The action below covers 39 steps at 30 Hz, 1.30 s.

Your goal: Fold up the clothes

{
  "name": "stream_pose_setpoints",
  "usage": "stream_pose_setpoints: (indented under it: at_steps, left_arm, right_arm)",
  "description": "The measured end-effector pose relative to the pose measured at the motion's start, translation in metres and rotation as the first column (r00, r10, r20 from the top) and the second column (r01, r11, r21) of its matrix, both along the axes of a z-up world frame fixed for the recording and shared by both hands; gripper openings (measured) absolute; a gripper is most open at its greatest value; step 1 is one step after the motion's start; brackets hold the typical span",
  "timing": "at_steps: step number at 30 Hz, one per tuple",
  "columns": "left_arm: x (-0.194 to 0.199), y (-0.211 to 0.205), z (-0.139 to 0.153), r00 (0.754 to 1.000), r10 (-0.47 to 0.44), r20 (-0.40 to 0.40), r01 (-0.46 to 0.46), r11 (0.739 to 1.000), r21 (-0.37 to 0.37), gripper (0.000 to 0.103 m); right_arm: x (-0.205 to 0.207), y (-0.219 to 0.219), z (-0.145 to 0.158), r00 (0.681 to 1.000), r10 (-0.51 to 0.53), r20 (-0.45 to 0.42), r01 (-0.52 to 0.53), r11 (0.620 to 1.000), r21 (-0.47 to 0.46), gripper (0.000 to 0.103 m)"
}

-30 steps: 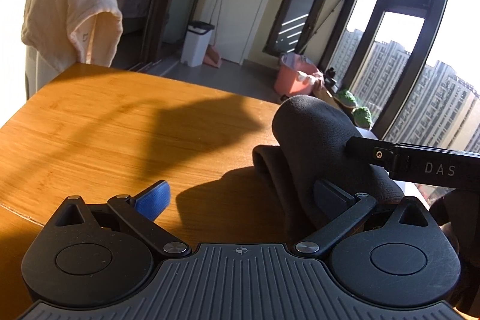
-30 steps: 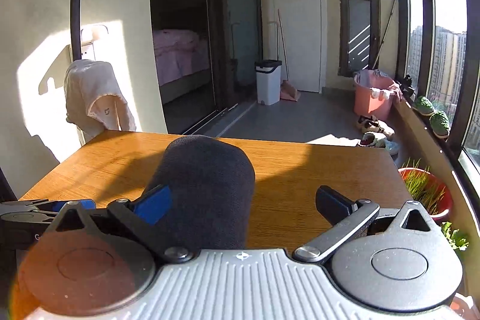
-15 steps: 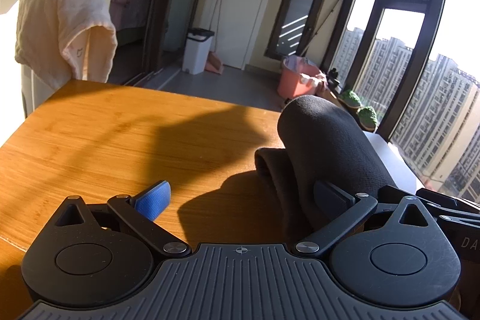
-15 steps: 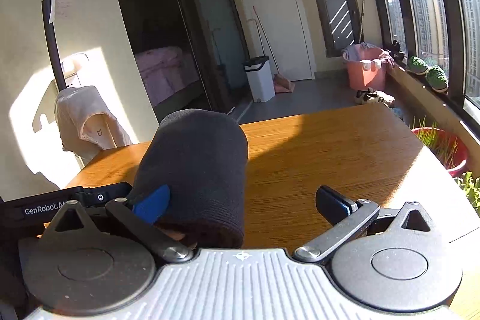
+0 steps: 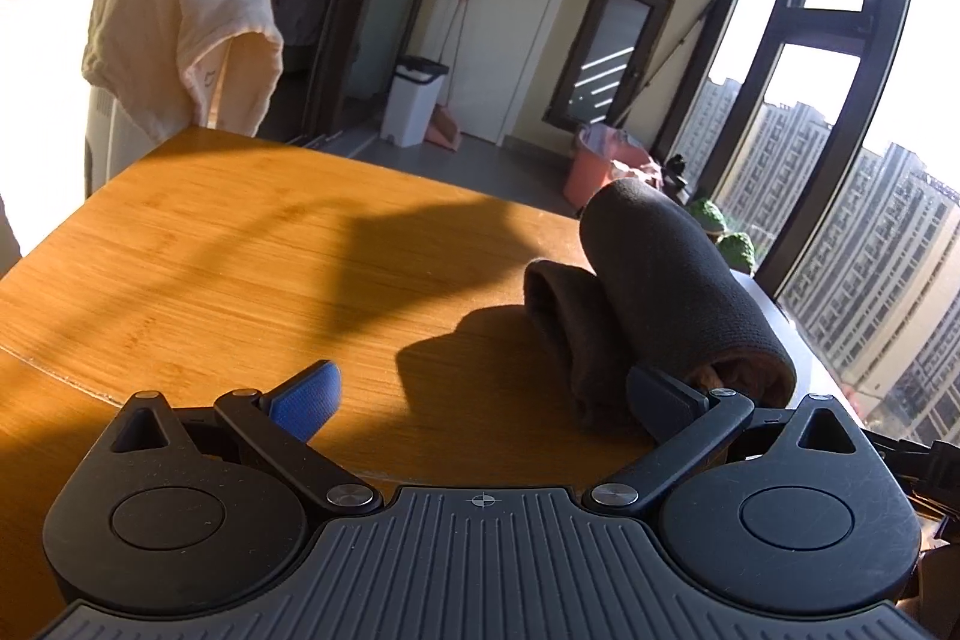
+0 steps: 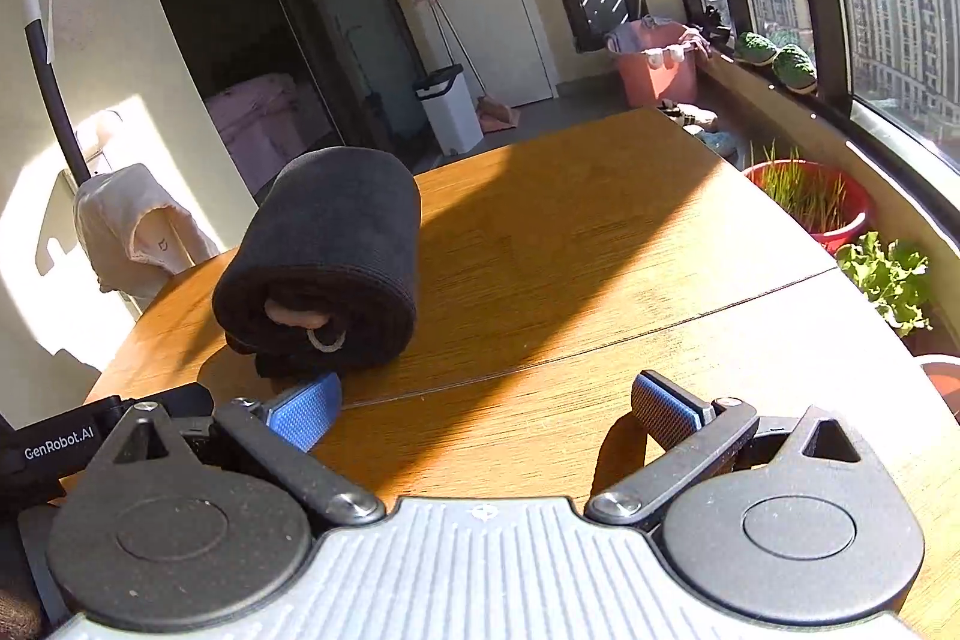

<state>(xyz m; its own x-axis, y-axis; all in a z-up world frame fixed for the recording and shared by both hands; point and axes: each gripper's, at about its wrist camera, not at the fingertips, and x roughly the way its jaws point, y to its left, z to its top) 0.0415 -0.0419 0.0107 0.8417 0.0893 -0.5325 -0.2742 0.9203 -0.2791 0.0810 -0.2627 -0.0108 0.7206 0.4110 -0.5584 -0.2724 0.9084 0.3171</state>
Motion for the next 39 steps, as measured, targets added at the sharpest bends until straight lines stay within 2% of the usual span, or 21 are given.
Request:
stream_pose_setpoints:
  at_steps: [4,9,14,39]
  left_arm:
    - [-0.016,-0.023,-0.001,0.996,-0.013,-0.084,0.018,0.998,0.064,0.103]
    - [-0.035,-0.053,-0.003,0.984,0.023,-0.179,0.012,0.982,0.191,0.103]
    - [-0.041,-0.064,-0.005,0.975,0.041,-0.219,0.014,0.969,0.246,0.103]
    - [-0.038,-0.061,-0.004,0.975,0.057,-0.216,-0.002,0.970,0.245,0.103]
  right_arm:
    - [-0.013,0.004,0.001,1.000,-0.026,-0.002,0.026,0.998,-0.062,0.103]
    - [-0.022,0.015,0.001,1.000,-0.015,-0.008,0.014,0.989,-0.146,0.103]
    - [-0.033,0.038,-0.003,0.999,-0.036,-0.001,0.033,0.942,-0.333,0.103]
    - [-0.037,0.032,-0.004,0.999,-0.037,-0.007,0.033,0.948,-0.318,0.103]
